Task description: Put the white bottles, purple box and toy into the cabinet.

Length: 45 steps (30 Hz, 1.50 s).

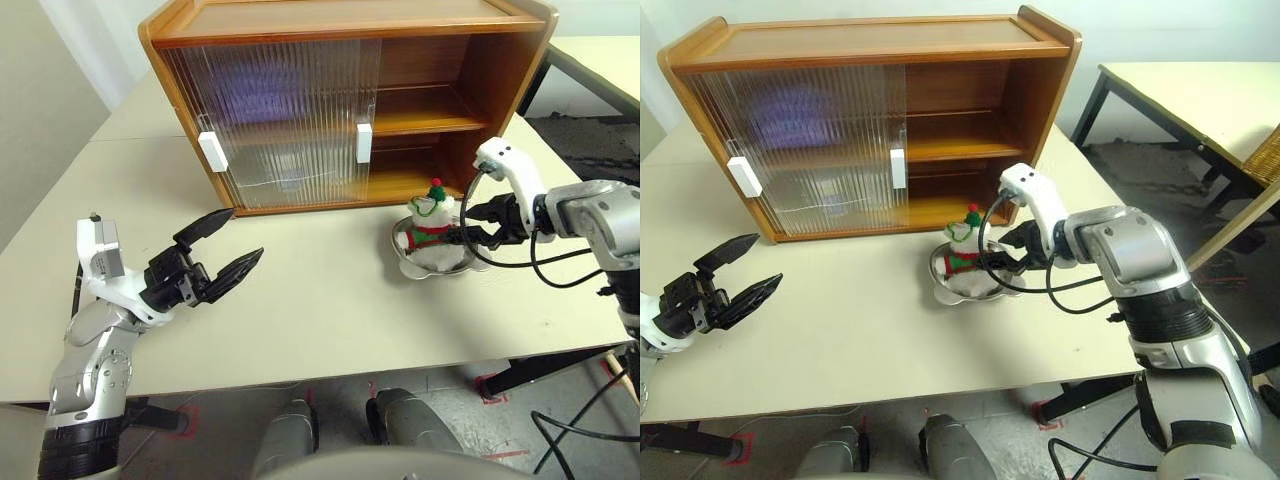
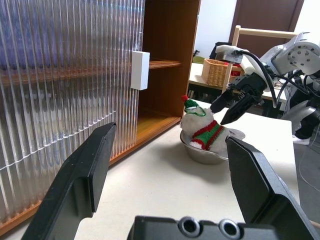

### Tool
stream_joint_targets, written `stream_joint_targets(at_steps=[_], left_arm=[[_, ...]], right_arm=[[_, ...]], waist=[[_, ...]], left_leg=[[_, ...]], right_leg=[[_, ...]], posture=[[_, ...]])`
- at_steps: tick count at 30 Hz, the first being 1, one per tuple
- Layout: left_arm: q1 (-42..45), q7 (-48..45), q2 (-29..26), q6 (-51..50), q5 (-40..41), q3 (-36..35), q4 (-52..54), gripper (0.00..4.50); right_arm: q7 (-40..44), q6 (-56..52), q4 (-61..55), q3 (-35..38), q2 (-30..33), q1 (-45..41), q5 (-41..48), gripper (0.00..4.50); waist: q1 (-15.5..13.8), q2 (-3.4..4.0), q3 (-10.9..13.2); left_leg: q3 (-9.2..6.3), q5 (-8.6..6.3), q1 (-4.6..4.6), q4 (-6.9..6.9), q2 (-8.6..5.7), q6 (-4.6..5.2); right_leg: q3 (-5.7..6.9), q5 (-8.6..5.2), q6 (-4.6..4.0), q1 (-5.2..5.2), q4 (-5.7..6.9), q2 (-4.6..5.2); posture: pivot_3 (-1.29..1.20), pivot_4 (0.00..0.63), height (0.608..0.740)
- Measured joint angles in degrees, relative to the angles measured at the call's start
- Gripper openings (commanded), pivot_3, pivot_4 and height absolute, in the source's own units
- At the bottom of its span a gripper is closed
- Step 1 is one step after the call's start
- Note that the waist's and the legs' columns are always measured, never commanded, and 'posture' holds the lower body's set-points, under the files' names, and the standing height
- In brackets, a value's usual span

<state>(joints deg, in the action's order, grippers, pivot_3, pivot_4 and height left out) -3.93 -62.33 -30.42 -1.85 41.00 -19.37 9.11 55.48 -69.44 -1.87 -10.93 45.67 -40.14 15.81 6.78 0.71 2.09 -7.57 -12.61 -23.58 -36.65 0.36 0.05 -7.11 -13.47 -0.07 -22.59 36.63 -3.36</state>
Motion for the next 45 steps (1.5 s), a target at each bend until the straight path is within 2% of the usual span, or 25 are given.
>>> stream_joint_targets(at_steps=[7, 18, 21, 28, 31, 39, 45], left_arm=[[-0.1, -0.1, 0.0, 0.0, 0.0, 0.0, 0.1, 4.50], [0.5, -0.2, 0.2, 0.1, 0.0, 0.7, 1.1, 4.50], [0.5, -0.2, 0.2, 0.1, 0.0, 0.8, 1.1, 4.50], [0.5, -0.1, 0.2, 0.1, 0.0, 1.4, 1.1, 4.50], [0.7, 0.1, 0.2, 0.1, -0.1, 1.6, 1.1, 4.50], [1.3, -0.1, 0.3, 0.1, 0.0, 1.7, 1.1, 4.50], [2.3, -0.5, 0.6, 0.2, 0.0, 2.0, 0.3, 4.50]], right_arm=[[-3.3, -3.7, 0.0, 0.1, -2.5, -0.2, 2.0, 4.46], [-8.0, -3.4, -0.3, -1.1, -4.6, 0.0, 2.2, 4.46], [-9.2, -3.2, -0.3, -1.1, -5.3, 0.0, 2.2, 3.54], [-9.9, -3.1, -0.3, -1.1, -5.9, 0.0, 2.7, 0.94], [-8.9, -3.0, -0.3, -1.1, -5.2, 0.0, 4.0, 0.23], [-4.9, -2.1, 1.1, 1.6, -0.3, -2.8, 6.8, 0.15], [-3.8, -2.0, 6.5, 7.1, -0.6, -9.3, 8.9, 0.15]], waist=[[-0.3, 0.00, 0.0], [-0.4, 0.01, 0.0], [-0.4, 0.00, 0.0], [-0.4, 0.00, 0.0], [-0.4, 0.00, 0.0], [-0.4, 0.00, 0.0], [-0.3, 0.01, 0.0]], left_leg=[[0.00, 0.00, -0.02, 0.01, 0.00, 0.00], [-0.01, 0.00, -0.06, 0.08, 0.00, 0.00], [0.00, 0.00, -0.06, 0.15, 0.01, 0.00], [0.01, 0.00, -0.08, 0.28, 0.01, 0.00], [0.01, 0.00, -0.09, 0.30, 0.01, 0.00], [0.03, 0.00, -0.12, 0.29, 0.00, 0.00], [0.03, 0.01, -0.12, 0.30, 0.00, 0.01]], right_leg=[[0.00, -0.01, 0.00, -0.03, 0.01, 0.00], [-0.02, -0.01, -0.02, -0.11, 0.01, 0.00], [-0.03, -0.01, -0.02, -0.15, 0.01, 0.01], [-0.03, -0.04, -0.04, -0.21, 0.01, 0.01], [-0.02, -0.06, -0.03, -0.22, 0.01, 0.00], [-0.05, -0.09, 0.01, -0.24, 0.01, 0.01], [-0.06, -0.08, -0.01, -0.28, 0.05, 0.01]], posture=[[-0.16, 0.060, 0.740], [-0.17, 0.061, 0.740], [-0.17, 0.062, 0.740], [-0.17, 0.060, 0.740], [-0.17, 0.059, 0.740], [-0.19, 0.059, 0.740], [-0.20, 0.056, 0.740]])
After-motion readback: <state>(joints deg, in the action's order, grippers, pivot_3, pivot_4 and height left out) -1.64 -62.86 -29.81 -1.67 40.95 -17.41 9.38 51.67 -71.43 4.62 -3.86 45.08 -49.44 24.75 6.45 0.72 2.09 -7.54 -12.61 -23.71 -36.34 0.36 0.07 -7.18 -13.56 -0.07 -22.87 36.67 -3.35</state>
